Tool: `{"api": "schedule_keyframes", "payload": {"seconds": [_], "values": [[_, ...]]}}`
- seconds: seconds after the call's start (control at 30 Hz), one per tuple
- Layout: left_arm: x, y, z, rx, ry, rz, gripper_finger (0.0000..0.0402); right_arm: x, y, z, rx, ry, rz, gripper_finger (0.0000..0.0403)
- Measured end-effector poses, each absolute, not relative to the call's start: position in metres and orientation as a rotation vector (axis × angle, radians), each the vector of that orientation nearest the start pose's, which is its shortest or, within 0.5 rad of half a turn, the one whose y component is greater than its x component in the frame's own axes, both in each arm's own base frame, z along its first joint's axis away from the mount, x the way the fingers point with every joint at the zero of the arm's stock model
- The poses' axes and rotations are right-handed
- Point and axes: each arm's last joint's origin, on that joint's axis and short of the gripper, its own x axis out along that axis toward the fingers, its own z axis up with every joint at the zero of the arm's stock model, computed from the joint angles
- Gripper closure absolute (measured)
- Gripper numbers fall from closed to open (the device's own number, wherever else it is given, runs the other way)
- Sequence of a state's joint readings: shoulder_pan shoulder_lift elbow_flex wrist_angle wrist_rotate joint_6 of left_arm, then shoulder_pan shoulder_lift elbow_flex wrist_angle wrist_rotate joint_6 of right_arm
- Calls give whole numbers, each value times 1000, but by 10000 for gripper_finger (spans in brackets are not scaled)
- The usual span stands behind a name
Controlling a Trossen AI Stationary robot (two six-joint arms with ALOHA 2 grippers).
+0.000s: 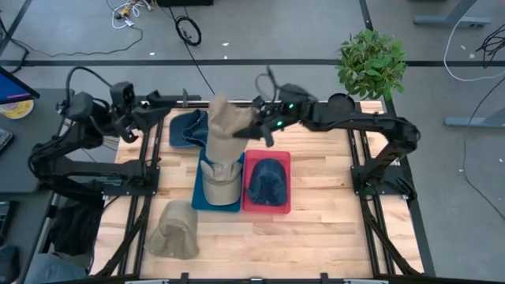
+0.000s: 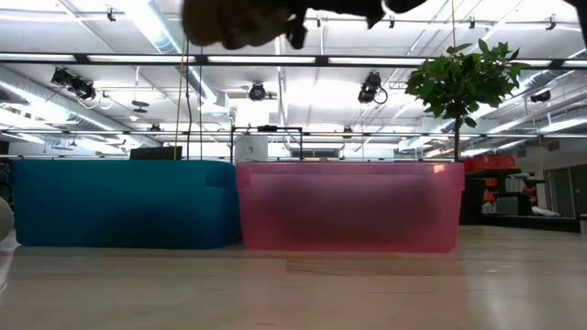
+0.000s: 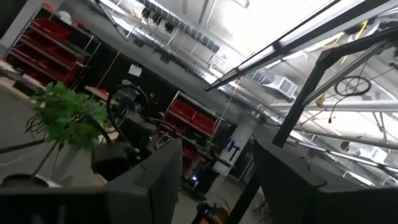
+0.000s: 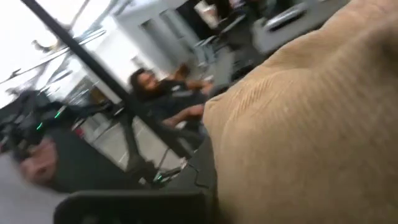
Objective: Pick & Place hat
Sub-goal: Put the top brown cap into the blue bin
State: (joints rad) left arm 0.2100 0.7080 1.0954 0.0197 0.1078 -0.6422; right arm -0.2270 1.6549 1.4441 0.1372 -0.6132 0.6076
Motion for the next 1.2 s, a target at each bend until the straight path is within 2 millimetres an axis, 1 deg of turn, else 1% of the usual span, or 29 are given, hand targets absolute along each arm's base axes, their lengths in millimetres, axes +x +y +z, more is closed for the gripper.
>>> {"api": "schedule_keyframes", "payload": {"seconds": [0.1, 0.27, 0.37, 0.43, 0.53, 0.63, 0.8, 1.1, 1.2], "values": [[110, 20, 460, -573, -401, -27, 206, 397, -59, 351, 588, 187, 445, 399], [110, 18, 460, -561, -375, -91, 209, 420, -45, 316, 584, 269, 523, 399], [110, 17, 459, -577, -362, -124, 209, 431, -41, 298, 599, 296, 535, 399], [110, 17, 459, -580, -361, -125, 209, 438, -39, 289, 603, 292, 543, 399], [110, 17, 459, -581, -361, -124, 209, 445, -38, 271, 625, 335, 545, 399], [111, 17, 459, -581, -359, -122, 209, 452, -36, 252, 645, 384, 549, 399], [111, 18, 459, -603, -353, -123, 209, 460, -34, 226, 663, 440, 543, 399], [112, 18, 457, -614, -332, -115, 209, 467, -34, 196, 672, 501, 517, 399], [113, 18, 454, -619, -310, -107, 209, 467, -32, 193, 668, 512, 517, 399]]}}
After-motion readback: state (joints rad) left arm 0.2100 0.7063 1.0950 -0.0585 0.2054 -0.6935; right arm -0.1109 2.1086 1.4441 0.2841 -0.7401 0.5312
